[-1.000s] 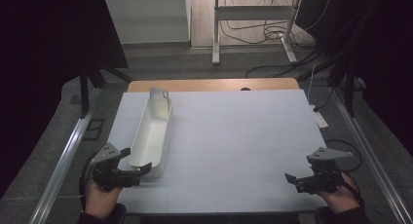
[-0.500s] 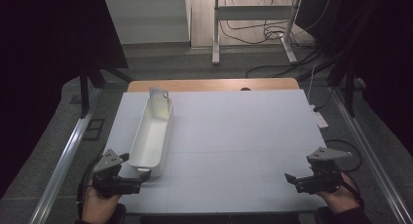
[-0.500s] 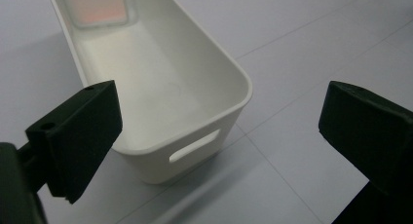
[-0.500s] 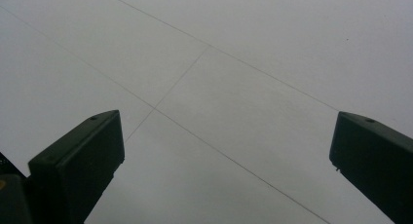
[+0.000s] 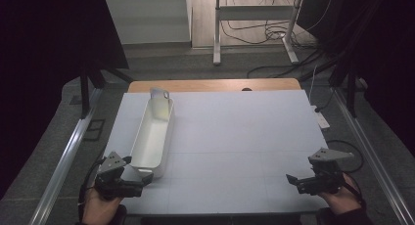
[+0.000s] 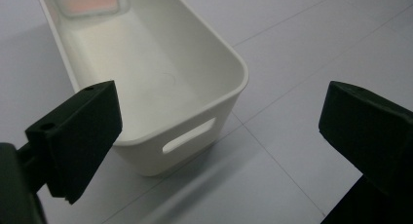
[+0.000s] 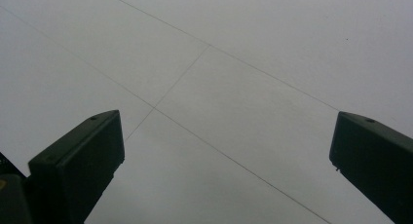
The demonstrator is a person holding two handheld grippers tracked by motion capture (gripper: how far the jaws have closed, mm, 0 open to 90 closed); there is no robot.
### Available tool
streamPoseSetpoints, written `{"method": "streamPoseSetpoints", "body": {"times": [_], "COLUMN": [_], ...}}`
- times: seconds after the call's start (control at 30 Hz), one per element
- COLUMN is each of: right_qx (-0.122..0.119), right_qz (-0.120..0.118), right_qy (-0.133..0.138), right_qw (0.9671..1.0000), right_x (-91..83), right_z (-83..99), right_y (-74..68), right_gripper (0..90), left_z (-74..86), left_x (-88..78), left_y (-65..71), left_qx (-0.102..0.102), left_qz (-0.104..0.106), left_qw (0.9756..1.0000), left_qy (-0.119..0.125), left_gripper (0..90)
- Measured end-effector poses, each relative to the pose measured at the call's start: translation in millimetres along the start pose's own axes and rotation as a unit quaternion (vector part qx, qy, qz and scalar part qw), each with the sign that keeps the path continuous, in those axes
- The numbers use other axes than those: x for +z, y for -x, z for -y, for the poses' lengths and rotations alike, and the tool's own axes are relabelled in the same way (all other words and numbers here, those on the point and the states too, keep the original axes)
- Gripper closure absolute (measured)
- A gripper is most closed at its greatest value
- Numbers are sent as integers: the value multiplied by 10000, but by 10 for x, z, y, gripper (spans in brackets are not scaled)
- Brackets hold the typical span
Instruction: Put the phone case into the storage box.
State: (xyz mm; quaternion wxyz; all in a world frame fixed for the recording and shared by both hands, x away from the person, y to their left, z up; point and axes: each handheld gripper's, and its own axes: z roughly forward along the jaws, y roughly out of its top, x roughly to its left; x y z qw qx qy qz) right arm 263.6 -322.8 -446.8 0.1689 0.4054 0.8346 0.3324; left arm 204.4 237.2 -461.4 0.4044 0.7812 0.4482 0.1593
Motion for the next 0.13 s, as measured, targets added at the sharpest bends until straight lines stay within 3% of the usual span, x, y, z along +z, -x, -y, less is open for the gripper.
{"method": "streamPoseSetpoints", "body": {"times": [0.13], "right_qx": [-12], "right_qz": [7], "right_qy": [-2], "right_qw": [10000], "right_x": [2], "right_z": [1], "right_y": [-1], "right_gripper": [0], "left_z": [-1], "left_x": [-4], "left_y": [3], "left_qx": [10], "left_qz": [14], "left_qw": [10000], "left_qy": [57], "left_gripper": [27]}}
